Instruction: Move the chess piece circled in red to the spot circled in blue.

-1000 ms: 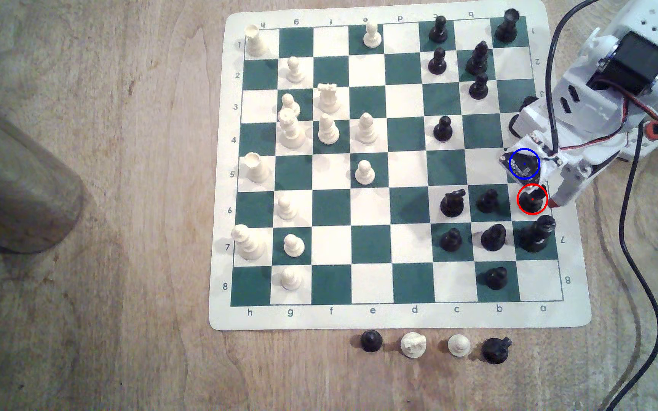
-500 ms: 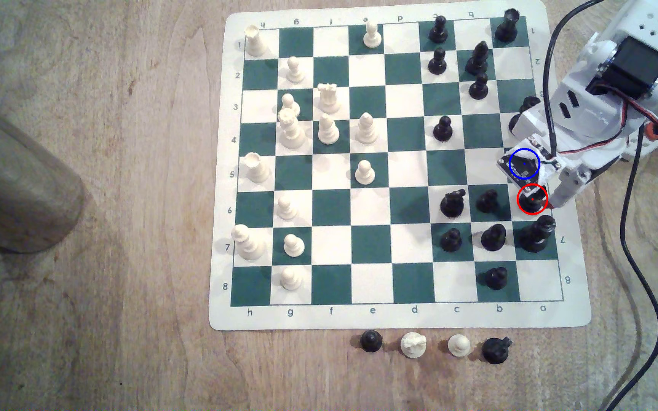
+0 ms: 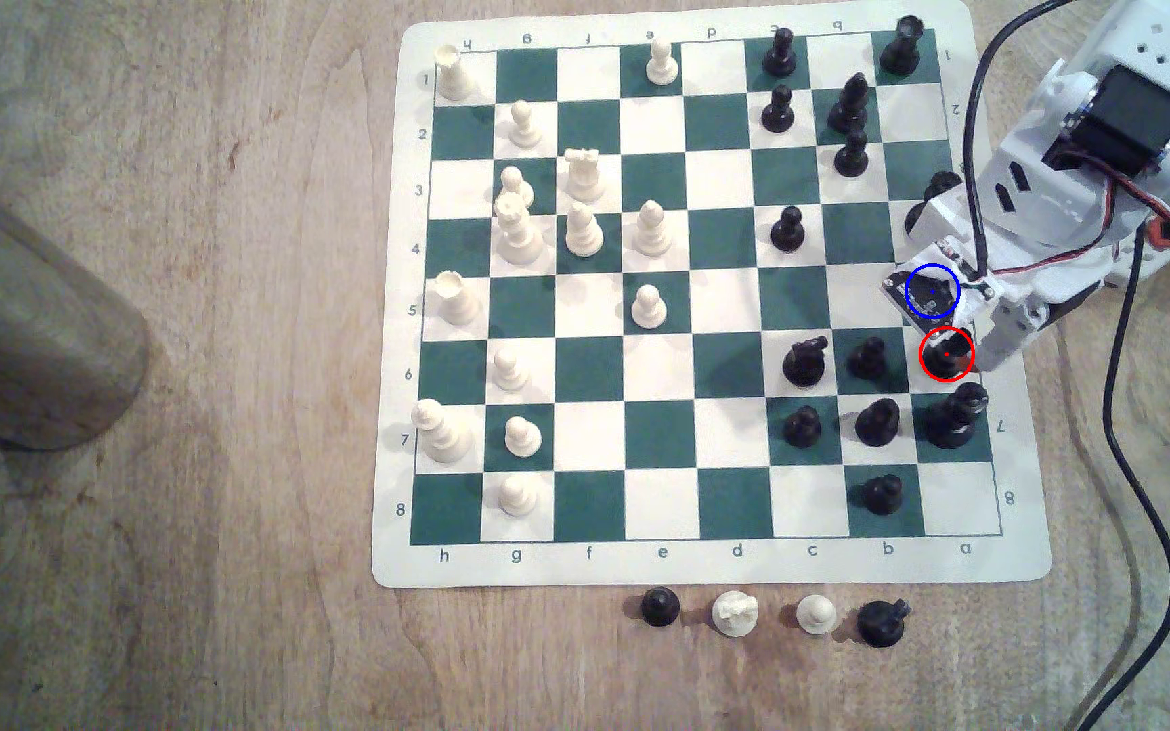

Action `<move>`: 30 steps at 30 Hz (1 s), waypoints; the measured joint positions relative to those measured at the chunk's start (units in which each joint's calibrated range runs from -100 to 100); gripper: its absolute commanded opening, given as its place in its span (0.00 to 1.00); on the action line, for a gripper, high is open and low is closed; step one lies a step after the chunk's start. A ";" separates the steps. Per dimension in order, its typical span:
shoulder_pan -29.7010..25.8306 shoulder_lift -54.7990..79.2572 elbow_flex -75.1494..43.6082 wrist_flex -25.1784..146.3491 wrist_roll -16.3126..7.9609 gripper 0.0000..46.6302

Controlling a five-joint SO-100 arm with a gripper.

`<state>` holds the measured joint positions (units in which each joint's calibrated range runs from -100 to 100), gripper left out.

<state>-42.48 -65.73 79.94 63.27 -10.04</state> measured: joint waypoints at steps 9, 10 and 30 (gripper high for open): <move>0.00 0.00 0.00 0.00 0.00 0.01; 0.00 0.00 0.00 0.00 0.00 0.01; 4.57 -9.05 -4.34 8.29 1.47 0.01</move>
<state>-37.91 -74.78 75.60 71.55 -8.57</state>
